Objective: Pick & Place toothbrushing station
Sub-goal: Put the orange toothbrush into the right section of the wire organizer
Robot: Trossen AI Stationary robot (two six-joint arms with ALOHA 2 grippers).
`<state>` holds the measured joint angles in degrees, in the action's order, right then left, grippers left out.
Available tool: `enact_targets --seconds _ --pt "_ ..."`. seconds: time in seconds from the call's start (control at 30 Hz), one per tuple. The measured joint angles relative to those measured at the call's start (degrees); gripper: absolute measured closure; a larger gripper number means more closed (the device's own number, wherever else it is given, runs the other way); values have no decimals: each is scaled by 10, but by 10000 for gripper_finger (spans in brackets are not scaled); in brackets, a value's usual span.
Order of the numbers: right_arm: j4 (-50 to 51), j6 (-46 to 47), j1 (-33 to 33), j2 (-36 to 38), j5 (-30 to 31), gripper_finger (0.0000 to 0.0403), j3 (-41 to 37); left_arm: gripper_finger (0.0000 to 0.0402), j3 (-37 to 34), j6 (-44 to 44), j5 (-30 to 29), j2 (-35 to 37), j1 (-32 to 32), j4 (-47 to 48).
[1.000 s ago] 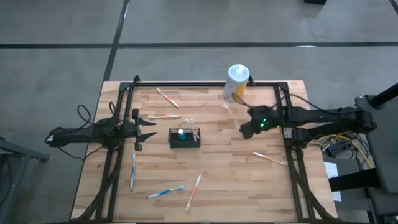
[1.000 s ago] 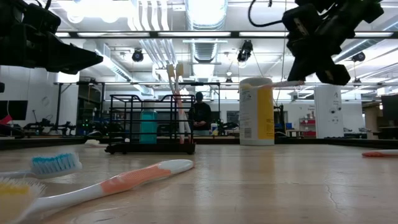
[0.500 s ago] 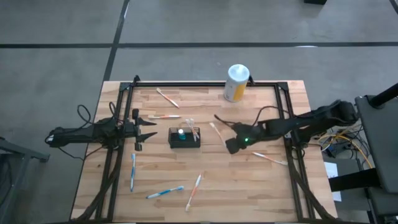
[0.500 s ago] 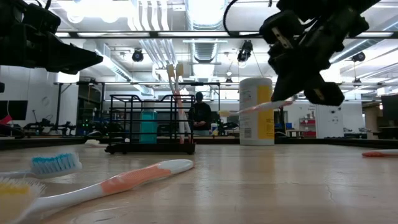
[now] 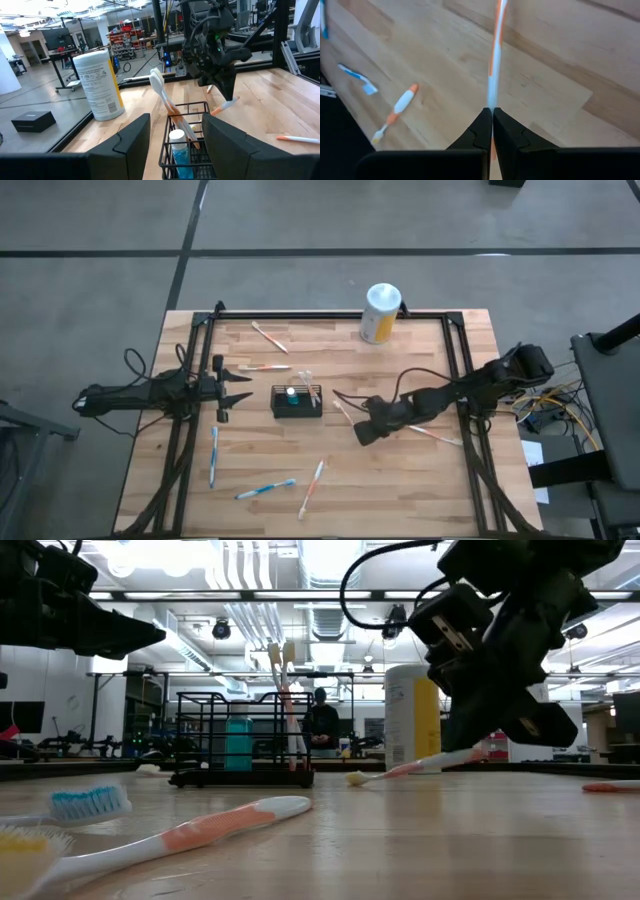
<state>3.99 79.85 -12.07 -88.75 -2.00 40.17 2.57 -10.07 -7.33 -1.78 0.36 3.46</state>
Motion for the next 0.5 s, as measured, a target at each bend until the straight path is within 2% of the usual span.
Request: enact_targets --seconds 0.5 --pt "1 -3 -4 -60 -16 394 26 216 0 0 0 0 0 0"
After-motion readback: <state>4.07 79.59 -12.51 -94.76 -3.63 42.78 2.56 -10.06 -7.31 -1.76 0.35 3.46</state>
